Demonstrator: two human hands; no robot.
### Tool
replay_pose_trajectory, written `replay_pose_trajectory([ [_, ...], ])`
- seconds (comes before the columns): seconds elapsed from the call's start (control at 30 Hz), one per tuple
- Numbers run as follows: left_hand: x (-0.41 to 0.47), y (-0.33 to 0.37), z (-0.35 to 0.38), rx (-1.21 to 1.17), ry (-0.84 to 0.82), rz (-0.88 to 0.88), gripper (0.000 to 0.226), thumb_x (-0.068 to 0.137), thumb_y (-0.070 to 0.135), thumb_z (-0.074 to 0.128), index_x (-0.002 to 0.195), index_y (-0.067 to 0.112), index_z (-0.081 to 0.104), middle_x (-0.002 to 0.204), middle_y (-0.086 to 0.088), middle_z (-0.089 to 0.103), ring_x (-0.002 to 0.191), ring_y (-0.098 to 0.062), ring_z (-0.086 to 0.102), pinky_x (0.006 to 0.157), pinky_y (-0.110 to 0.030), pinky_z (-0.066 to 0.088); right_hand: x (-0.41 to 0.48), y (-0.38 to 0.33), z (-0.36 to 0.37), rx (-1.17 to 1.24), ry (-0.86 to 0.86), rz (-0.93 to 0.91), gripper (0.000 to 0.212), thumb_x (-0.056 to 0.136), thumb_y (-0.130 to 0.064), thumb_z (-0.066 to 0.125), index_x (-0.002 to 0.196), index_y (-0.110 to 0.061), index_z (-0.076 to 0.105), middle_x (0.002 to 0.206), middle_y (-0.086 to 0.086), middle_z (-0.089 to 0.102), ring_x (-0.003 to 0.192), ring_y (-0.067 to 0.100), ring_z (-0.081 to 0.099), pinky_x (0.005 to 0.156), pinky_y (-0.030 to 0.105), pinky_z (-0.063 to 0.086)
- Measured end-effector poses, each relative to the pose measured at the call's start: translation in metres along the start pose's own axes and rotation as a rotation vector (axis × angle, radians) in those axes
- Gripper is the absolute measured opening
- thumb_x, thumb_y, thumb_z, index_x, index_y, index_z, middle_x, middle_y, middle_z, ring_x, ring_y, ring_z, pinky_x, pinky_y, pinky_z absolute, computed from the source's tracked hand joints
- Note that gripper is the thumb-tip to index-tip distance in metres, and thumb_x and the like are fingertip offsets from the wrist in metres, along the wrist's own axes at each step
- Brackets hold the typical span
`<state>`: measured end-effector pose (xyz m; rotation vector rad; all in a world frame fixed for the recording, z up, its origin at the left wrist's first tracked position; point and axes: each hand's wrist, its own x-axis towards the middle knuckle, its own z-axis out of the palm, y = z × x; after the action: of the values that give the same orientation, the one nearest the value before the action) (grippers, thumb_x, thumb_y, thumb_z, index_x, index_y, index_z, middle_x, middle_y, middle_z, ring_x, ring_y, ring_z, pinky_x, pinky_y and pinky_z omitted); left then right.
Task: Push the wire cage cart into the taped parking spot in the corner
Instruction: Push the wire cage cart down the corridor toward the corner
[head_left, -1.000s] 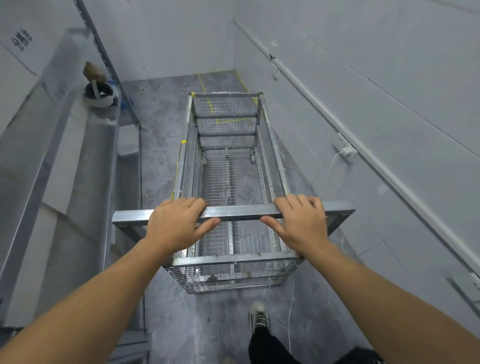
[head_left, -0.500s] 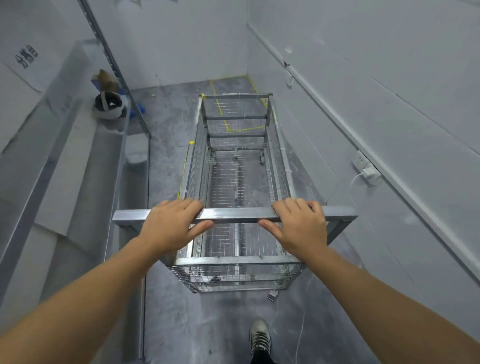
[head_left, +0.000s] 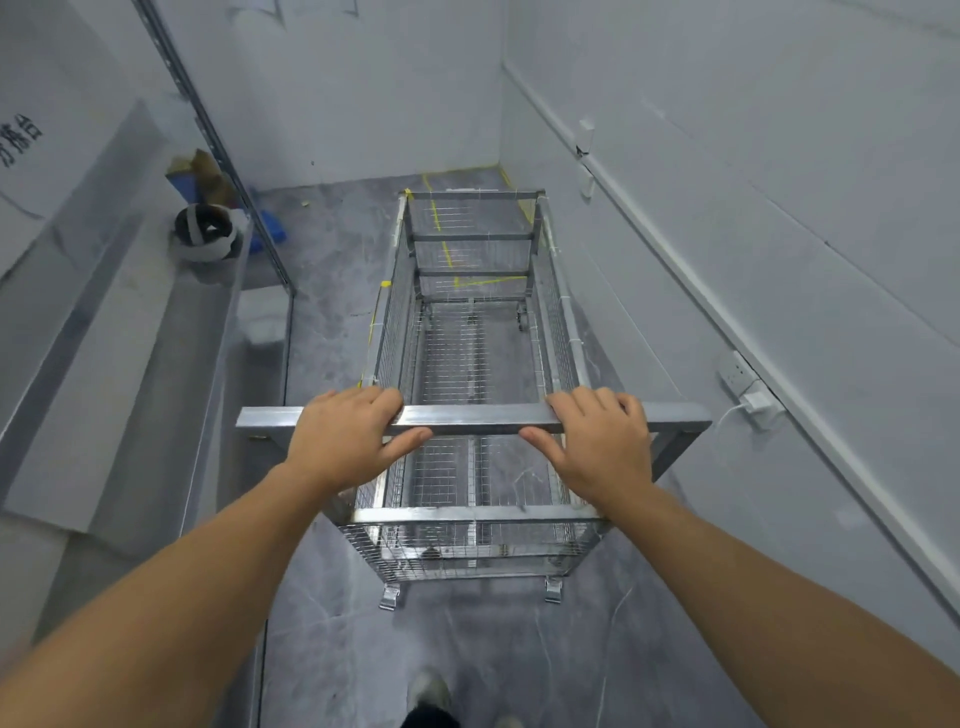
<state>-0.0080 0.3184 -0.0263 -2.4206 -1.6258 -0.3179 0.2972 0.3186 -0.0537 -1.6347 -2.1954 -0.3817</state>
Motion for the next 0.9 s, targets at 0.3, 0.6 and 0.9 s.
replay_pose_trajectory([
  [0.3, 0.105, -0.058, 0.031, 0.012, -0.016, -0.005, 0.05, 0.086, 0.073, 0.036, 0.071, 0.025, 0.041, 0.061, 0.012, 0.047, 0.053, -0.013, 0.04, 0.048, -0.026, 0.027, 0.106, 0.018, 0.056, 0.002, 0.029, 0.012, 0.062, 0.094, -0.073, 0.028, 0.093, -0.021, 0.06, 0.083, -0.002, 0.059, 0.078, 0.023, 0.053, 0.077, 0.037, 0.033],
  [0.6, 0.227, -0.139, 0.07, -0.01, -0.065, 0.023, 0.047, 0.088, 0.073, 0.033, 0.074, 0.028, 0.037, 0.065, 0.011, 0.047, 0.057, -0.014, 0.043, 0.053, -0.03, 0.027, 0.236, 0.032, 0.12, -0.025, -0.017, 0.051, 0.064, 0.093, -0.074, 0.025, 0.098, -0.022, 0.062, 0.087, -0.004, 0.061, 0.08, 0.023, 0.054, 0.078, 0.038, 0.033],
  [0.9, 0.341, -0.208, 0.112, -0.02, -0.088, 0.021, 0.049, 0.089, 0.073, 0.029, 0.074, 0.026, 0.037, 0.067, 0.009, 0.049, 0.06, -0.015, 0.045, 0.061, -0.033, 0.031, 0.356, 0.052, 0.179, -0.019, -0.033, 0.052, 0.057, 0.093, -0.071, 0.032, 0.1, -0.022, 0.06, 0.089, -0.002, 0.061, 0.082, 0.023, 0.054, 0.079, 0.038, 0.032],
])
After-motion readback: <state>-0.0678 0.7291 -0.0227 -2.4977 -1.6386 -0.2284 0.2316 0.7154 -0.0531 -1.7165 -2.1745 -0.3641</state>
